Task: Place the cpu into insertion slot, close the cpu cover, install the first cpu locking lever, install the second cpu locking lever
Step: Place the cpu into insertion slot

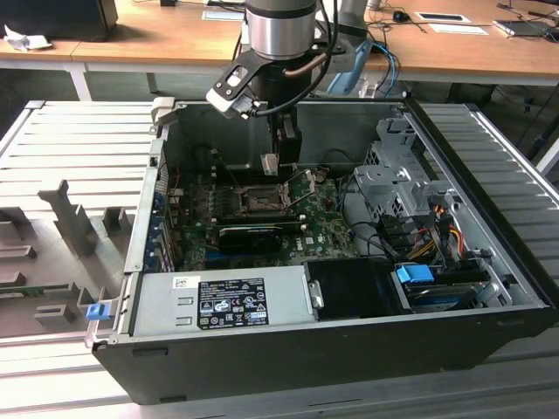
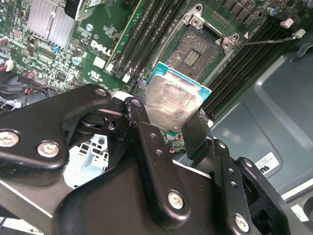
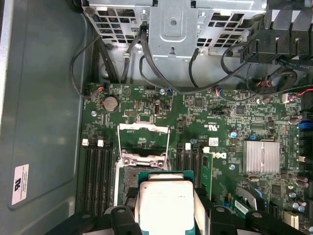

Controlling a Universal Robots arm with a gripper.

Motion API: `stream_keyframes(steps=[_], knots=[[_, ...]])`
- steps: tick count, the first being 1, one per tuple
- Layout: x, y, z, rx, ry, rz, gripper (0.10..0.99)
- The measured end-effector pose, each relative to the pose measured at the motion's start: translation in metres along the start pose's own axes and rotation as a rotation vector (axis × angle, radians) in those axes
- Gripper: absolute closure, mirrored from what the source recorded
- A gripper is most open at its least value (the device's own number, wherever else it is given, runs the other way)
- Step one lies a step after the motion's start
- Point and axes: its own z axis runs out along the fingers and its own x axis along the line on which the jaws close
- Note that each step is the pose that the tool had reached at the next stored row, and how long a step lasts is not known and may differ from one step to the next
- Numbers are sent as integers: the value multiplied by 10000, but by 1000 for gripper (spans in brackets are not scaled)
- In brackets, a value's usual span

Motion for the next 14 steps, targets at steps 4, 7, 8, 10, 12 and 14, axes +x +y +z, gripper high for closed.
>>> stream_keyframes(steps=[4, 7, 8, 10, 12, 14], knots=[[0, -2, 20, 0, -1, 6, 553], [-1, -4, 39, 1, 0, 10, 553], [-1, -4, 44, 1, -1, 11, 553], [-1, -6, 60, 1, -1, 14, 553], [-2, -7, 75, 1, -2, 14, 553], [-2, -8, 83, 4, -5, 33, 553]])
